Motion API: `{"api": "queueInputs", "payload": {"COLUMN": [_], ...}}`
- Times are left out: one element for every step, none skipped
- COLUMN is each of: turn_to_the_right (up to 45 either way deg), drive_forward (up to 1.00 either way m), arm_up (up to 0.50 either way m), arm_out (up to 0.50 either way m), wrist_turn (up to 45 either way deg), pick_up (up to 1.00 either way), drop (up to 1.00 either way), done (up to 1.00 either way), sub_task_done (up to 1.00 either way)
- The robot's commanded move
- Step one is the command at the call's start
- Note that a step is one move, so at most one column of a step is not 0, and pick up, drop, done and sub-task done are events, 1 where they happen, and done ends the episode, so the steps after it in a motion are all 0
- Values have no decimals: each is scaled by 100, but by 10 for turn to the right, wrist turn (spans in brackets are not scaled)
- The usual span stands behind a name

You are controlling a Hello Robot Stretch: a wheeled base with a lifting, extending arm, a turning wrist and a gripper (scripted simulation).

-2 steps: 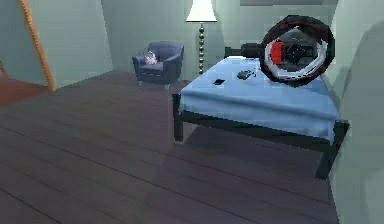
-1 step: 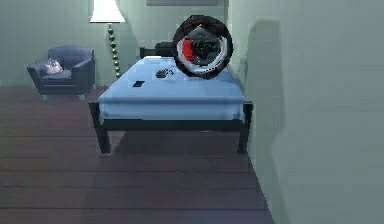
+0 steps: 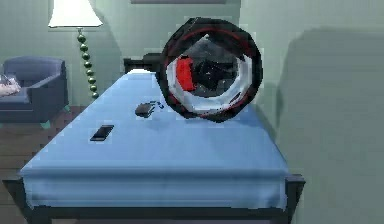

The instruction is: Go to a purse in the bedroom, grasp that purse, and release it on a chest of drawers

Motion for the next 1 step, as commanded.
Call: {"api": "queueInputs", "payload": {"turn_to_the_right": [60], "drive_forward": [0], "arm_up": [0], "arm_out": [0], "wrist_turn": [0], "pick_up": [0], "drop": [0], "done": [0], "sub_task_done": [0]}}
